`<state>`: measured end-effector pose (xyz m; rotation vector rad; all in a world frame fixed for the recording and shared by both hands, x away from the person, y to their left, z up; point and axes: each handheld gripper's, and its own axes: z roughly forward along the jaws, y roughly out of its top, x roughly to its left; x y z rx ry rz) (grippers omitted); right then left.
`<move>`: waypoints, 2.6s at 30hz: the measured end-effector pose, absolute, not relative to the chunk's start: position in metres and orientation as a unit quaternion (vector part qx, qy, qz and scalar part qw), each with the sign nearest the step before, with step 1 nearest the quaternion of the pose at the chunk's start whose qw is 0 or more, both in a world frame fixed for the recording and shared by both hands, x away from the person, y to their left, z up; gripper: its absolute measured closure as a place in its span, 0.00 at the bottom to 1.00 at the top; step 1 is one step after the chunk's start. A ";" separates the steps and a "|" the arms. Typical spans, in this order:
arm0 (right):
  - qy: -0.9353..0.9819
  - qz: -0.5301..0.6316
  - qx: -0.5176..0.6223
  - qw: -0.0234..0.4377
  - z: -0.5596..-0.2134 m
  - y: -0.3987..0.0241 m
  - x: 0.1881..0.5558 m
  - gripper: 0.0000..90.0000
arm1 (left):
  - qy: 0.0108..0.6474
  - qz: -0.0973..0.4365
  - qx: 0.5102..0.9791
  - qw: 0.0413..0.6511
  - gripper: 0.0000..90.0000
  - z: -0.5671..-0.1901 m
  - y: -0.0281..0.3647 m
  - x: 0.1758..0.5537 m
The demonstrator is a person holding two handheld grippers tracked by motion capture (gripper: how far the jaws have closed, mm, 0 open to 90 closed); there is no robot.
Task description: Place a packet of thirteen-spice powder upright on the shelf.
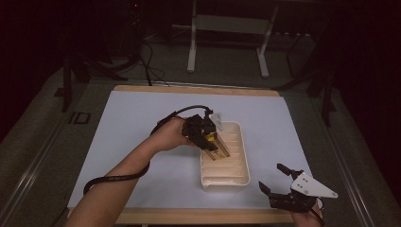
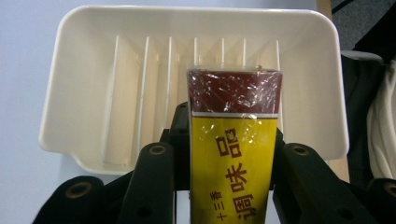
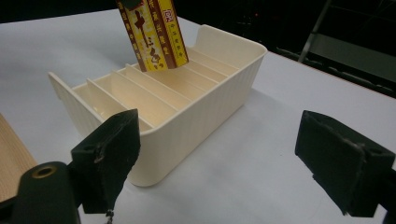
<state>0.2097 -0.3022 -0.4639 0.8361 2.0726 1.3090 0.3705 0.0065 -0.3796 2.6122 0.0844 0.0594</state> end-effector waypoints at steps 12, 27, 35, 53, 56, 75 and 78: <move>0.770 0.487 0.310 0.273 -0.464 -0.302 0.210 0.16 | 0.038 0.012 0.973 0.228 0.76 -0.390 0.003 0.374; 0.770 0.487 0.308 0.274 -0.464 -0.303 0.210 0.16 | 0.024 0.017 0.983 0.179 0.76 -0.411 -0.031 0.373; 0.769 0.488 0.310 0.273 -0.464 -0.303 0.209 0.16 | 0.025 0.009 0.982 0.189 0.75 -0.424 -0.045 0.377; 0.768 0.489 0.310 0.273 -0.464 -0.304 0.210 0.16 | 0.037 -0.002 0.966 0.255 0.71 -0.431 -0.049 0.378; 0.769 0.489 0.309 0.273 -0.464 -0.304 0.209 0.16 | 0.041 0.001 0.965 0.260 0.66 -0.424 -0.044 0.377; 0.768 0.488 0.312 0.273 -0.464 -0.303 0.210 0.16 | 0.129 0.016 0.948 0.289 0.22 -0.396 0.022 0.363; 0.768 0.488 0.311 0.273 -0.464 -0.303 0.210 0.16 | 0.142 0.023 0.945 0.292 0.15 -0.399 0.031 0.361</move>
